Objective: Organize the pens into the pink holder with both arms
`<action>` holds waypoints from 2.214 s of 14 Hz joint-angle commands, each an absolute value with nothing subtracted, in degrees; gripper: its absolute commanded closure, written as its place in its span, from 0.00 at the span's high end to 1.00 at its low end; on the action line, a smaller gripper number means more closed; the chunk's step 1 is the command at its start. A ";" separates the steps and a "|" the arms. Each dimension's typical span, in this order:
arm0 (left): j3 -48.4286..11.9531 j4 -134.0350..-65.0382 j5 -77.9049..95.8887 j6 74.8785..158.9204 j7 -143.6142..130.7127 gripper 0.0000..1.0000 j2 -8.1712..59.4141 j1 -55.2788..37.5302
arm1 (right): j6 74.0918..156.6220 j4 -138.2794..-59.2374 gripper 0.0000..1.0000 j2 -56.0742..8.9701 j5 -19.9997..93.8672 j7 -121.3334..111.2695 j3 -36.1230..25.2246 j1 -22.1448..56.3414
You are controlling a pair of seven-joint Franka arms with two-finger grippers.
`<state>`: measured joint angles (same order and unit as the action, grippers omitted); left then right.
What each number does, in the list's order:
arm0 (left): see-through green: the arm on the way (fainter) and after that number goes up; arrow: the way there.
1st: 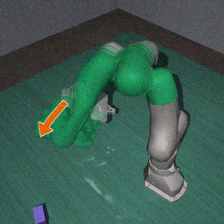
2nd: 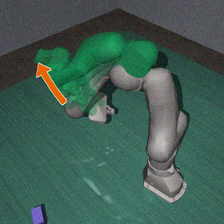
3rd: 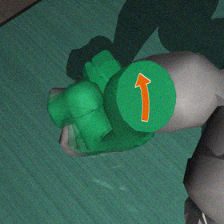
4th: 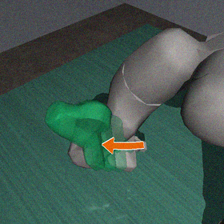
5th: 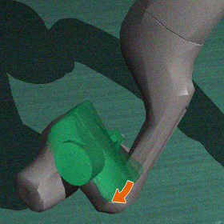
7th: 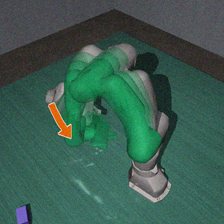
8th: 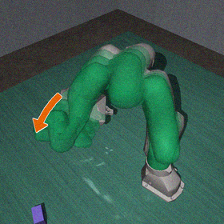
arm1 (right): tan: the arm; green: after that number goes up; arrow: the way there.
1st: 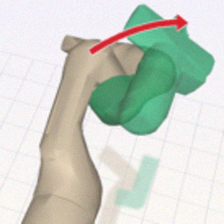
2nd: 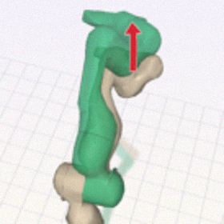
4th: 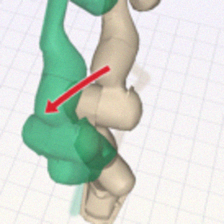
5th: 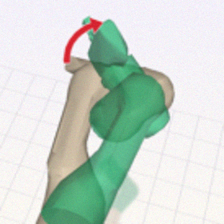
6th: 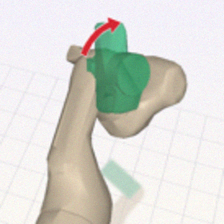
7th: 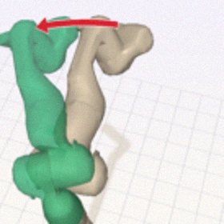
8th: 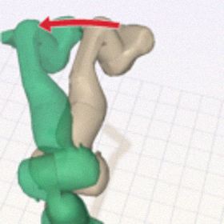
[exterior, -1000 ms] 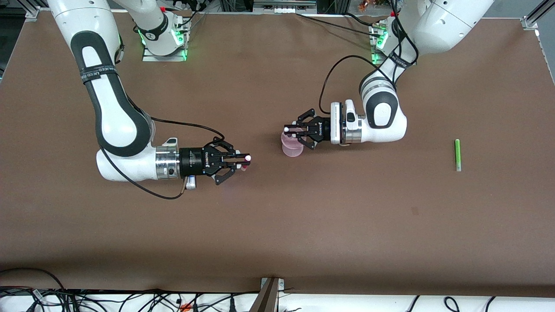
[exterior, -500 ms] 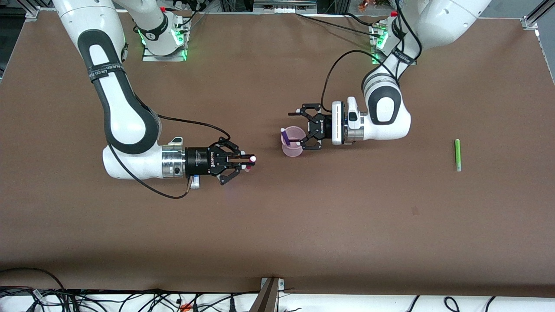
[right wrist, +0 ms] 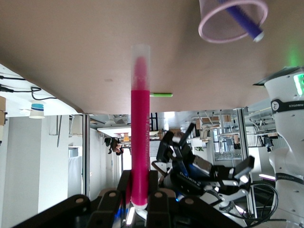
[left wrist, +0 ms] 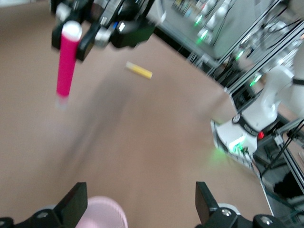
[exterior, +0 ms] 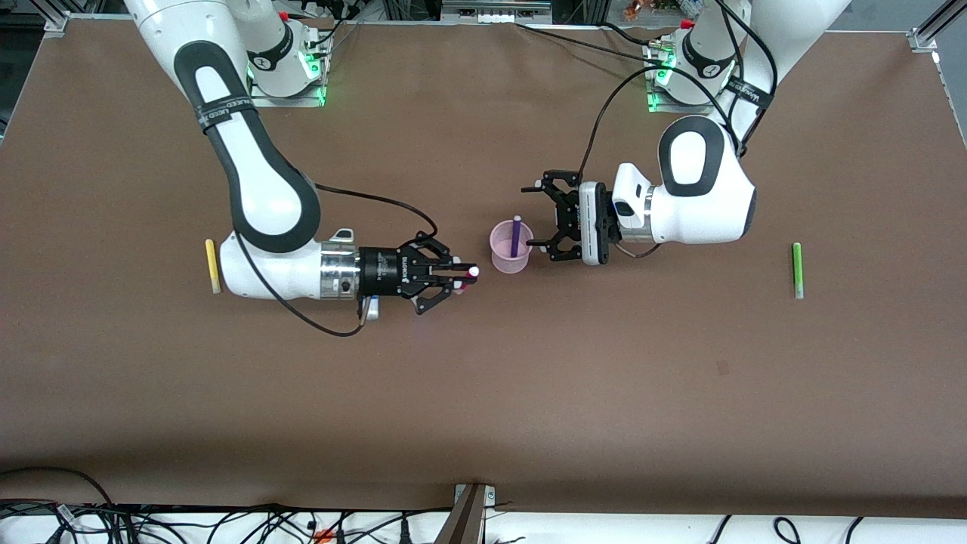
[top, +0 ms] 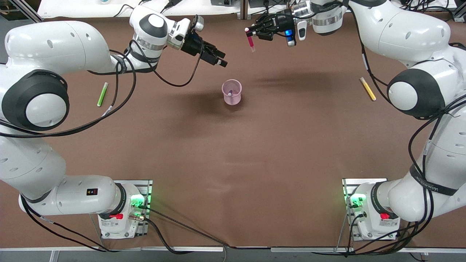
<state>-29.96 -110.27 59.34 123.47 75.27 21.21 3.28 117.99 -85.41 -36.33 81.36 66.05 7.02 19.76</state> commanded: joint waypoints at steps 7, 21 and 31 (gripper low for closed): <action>-26.98 -99.76 17.62 111.45 32.22 1.00 21.88 7.03 | 120.94 -86.57 0.00 -36.12 83.41 66.18 6.77 22.76; -20.57 -82.54 -17.14 106.63 26.03 1.00 24.87 14.24 | 128.32 -94.57 0.00 -36.21 85.43 52.66 7.38 34.54; -20.83 -78.58 -7.13 90.36 -2.11 1.00 13.19 15.46 | 128.32 -94.75 0.86 -39.55 85.34 46.41 7.21 33.49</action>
<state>-21.05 -78.01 -10.02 92.16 -1.63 16.20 14.72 127.93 -94.42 -39.87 84.13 48.09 6.68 34.11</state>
